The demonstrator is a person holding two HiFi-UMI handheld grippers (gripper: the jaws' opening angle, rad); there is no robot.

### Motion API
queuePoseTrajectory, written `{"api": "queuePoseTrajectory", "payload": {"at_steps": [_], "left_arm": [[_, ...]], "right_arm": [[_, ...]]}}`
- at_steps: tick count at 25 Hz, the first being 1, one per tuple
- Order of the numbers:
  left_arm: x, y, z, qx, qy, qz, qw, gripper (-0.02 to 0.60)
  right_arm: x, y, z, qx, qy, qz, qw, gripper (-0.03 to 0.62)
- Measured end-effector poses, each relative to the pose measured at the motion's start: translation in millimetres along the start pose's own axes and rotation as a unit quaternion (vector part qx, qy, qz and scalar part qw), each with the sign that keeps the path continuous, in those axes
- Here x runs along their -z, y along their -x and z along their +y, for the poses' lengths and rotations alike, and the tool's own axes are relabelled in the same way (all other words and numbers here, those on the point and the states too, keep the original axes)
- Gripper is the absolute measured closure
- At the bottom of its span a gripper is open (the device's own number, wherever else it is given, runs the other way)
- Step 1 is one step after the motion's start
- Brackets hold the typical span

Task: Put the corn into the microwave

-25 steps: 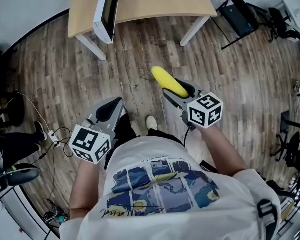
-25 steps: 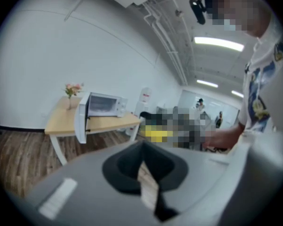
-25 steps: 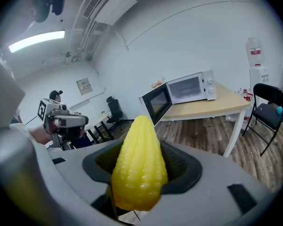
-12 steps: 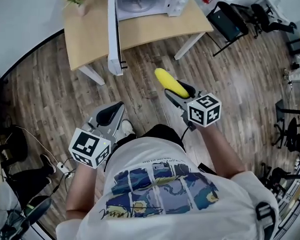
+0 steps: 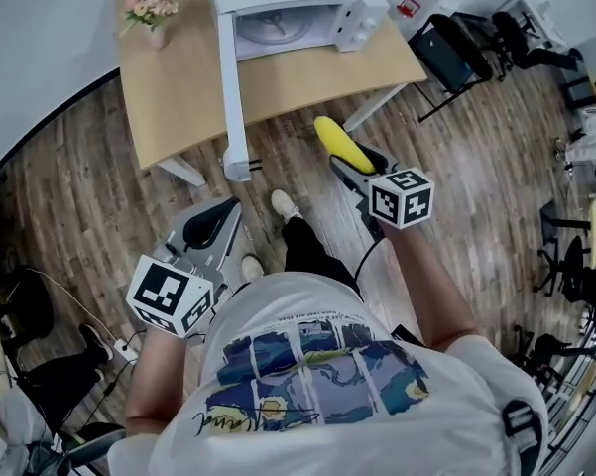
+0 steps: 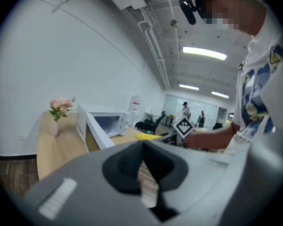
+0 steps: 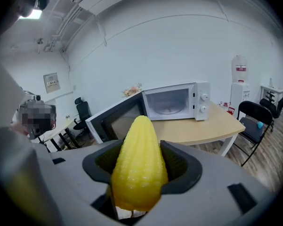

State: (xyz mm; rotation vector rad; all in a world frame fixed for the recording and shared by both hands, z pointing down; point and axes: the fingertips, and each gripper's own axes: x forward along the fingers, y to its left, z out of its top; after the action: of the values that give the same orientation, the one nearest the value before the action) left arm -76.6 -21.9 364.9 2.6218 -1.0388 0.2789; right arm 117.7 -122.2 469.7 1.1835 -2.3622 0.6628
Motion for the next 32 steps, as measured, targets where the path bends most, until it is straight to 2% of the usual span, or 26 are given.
{"api": "queuePoseTrajectory", "payload": {"at_steps": [8,15,22,32], "left_arm": [[-41.6,-48.6,49.2,-0.056,0.005,-0.001,0.9984,0.571],[-58.8,-81.6,79.4,-0.100,0.013,0.014,0.9948,0.571],[-68.8,-100.4,98.9,-0.136,0.023,0.020,0.9902,0.572],[-70.3,-95.9,119.9,-0.204,0.043,0.021,0.9778,0.571]], "right_arm": [[-61.0,-97.5,-77.6,-0.005,0.020,0.004,1.000,0.347],[-101.4,-174.1,-125.6,-0.010,0.031,0.005,0.999,0.347],[-116.4,-235.7,-155.4,-0.007,0.032,0.016,0.999,0.347],[-122.8,-310.5,-178.5,0.004,0.050,0.042,0.998,0.347]]}}
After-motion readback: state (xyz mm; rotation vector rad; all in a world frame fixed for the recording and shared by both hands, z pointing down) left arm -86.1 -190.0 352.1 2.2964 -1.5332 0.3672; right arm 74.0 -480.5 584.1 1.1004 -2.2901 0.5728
